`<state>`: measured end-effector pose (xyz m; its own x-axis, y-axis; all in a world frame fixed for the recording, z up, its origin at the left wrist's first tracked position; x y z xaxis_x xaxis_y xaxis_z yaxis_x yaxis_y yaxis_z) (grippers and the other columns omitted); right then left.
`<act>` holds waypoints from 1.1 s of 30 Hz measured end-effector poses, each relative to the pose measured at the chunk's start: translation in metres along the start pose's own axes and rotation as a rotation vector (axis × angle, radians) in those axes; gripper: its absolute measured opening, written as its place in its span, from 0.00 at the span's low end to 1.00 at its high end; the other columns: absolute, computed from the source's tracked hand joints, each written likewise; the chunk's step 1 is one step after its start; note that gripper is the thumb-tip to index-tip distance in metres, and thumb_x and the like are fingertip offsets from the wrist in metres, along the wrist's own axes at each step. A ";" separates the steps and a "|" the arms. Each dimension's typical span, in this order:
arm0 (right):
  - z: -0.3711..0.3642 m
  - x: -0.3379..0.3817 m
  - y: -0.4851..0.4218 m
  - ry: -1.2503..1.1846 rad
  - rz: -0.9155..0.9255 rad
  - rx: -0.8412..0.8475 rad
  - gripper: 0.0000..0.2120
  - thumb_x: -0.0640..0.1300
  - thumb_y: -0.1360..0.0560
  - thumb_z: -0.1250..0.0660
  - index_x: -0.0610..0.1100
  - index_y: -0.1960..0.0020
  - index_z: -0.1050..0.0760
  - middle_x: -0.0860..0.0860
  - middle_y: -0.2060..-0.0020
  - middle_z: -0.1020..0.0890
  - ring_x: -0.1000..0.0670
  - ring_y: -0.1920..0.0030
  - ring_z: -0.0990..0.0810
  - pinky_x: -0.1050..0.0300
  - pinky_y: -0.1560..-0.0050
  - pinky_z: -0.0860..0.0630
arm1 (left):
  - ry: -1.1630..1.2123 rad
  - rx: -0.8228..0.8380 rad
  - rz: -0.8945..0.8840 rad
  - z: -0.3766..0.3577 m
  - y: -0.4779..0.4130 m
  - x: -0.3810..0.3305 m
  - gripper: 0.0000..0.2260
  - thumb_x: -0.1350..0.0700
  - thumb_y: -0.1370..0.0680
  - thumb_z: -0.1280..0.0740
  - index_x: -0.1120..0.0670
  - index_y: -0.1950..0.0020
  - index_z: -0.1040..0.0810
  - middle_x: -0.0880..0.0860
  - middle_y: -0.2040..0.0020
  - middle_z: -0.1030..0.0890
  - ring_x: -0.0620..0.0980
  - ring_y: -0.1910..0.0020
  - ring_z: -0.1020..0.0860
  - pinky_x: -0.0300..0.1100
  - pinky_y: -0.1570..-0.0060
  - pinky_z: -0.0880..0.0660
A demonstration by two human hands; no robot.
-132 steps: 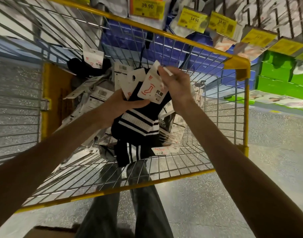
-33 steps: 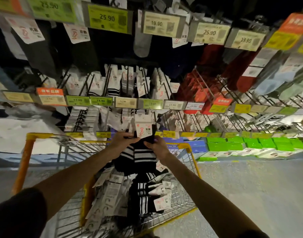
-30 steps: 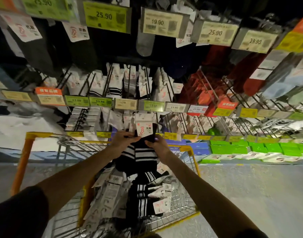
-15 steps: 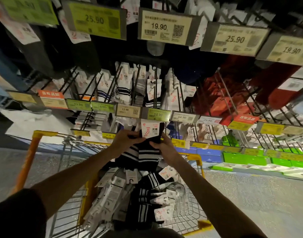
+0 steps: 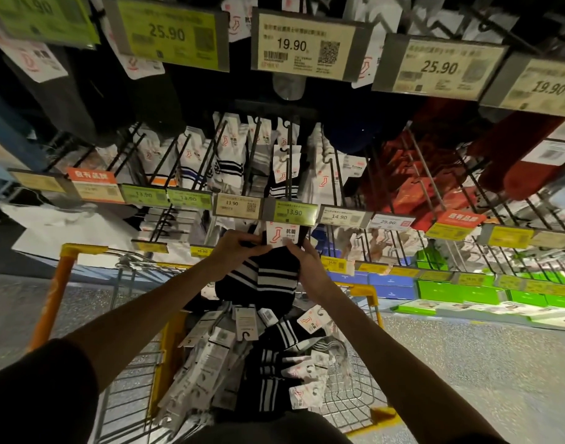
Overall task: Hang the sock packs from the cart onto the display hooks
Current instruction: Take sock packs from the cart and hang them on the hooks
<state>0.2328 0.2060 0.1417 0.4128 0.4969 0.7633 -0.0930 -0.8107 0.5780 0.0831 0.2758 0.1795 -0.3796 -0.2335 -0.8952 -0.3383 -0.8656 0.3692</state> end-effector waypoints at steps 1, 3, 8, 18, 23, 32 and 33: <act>0.001 0.000 -0.001 0.025 0.001 -0.018 0.28 0.59 0.32 0.25 0.52 0.35 0.24 0.51 0.41 0.18 0.47 0.38 0.21 0.42 0.31 0.30 | 0.009 0.000 0.013 -0.001 -0.001 0.001 0.11 0.62 0.28 0.24 0.61 0.46 0.15 0.48 0.54 0.15 0.40 0.55 0.17 0.34 0.47 0.21; 0.004 0.002 -0.003 0.069 0.020 -0.047 0.32 0.65 0.37 0.26 0.54 0.37 0.23 0.52 0.41 0.18 0.48 0.38 0.21 0.42 0.31 0.30 | 0.014 0.000 0.024 -0.002 -0.001 0.001 0.11 0.61 0.29 0.23 0.59 0.47 0.15 0.49 0.54 0.15 0.43 0.53 0.17 0.35 0.47 0.21; 0.006 0.013 -0.002 0.109 0.051 -0.054 0.13 0.50 0.20 0.36 0.46 0.38 0.24 0.52 0.48 0.16 0.49 0.43 0.19 0.53 0.39 0.23 | 0.025 -0.017 0.006 -0.006 -0.002 -0.002 0.12 0.62 0.28 0.24 0.56 0.46 0.16 0.42 0.58 0.17 0.34 0.60 0.18 0.27 0.55 0.23; 0.010 0.031 -0.021 0.255 0.139 -0.200 0.15 0.44 0.17 0.40 0.37 0.37 0.24 0.47 0.46 0.19 0.50 0.45 0.22 0.63 0.48 0.27 | 0.001 -0.113 0.006 -0.002 -0.020 0.000 0.10 0.58 0.28 0.23 0.57 0.48 0.14 0.50 0.52 0.16 0.48 0.49 0.18 0.29 0.52 0.24; 0.015 0.039 -0.046 0.343 0.156 -0.298 0.11 0.39 0.20 0.37 0.38 0.40 0.22 0.44 0.46 0.19 0.48 0.45 0.23 0.58 0.47 0.29 | 0.039 -0.245 0.029 0.001 -0.032 -0.005 0.14 0.58 0.27 0.24 0.59 0.44 0.18 0.51 0.49 0.19 0.47 0.49 0.23 0.31 0.53 0.28; 0.026 0.035 -0.084 0.448 0.039 -0.326 0.14 0.34 0.17 0.45 0.48 0.59 0.35 0.51 0.69 0.24 0.56 0.66 0.25 0.69 0.67 0.28 | 0.186 -0.333 0.071 0.009 -0.050 0.009 0.11 0.63 0.24 0.28 0.61 0.44 0.25 0.57 0.46 0.20 0.52 0.46 0.24 0.43 0.47 0.29; 0.026 0.033 -0.086 0.480 0.021 -0.308 0.15 0.36 0.17 0.44 0.50 0.60 0.37 0.53 0.73 0.24 0.61 0.71 0.24 0.73 0.71 0.30 | 0.192 -0.356 0.061 0.012 -0.050 0.010 0.11 0.65 0.24 0.28 0.60 0.45 0.25 0.56 0.47 0.21 0.52 0.46 0.24 0.42 0.47 0.30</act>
<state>0.2784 0.2841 0.1093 -0.0433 0.6252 0.7792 -0.3864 -0.7298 0.5640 0.0863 0.3218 0.1553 -0.2111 -0.3379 -0.9172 0.0118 -0.9392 0.3433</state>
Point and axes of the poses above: each hand's wrist, its own y-axis away from the middle knuckle, its own z-axis out of the back of the hand, x = y × z, the point moved 8 cm from there along -y, towards the middle knuckle
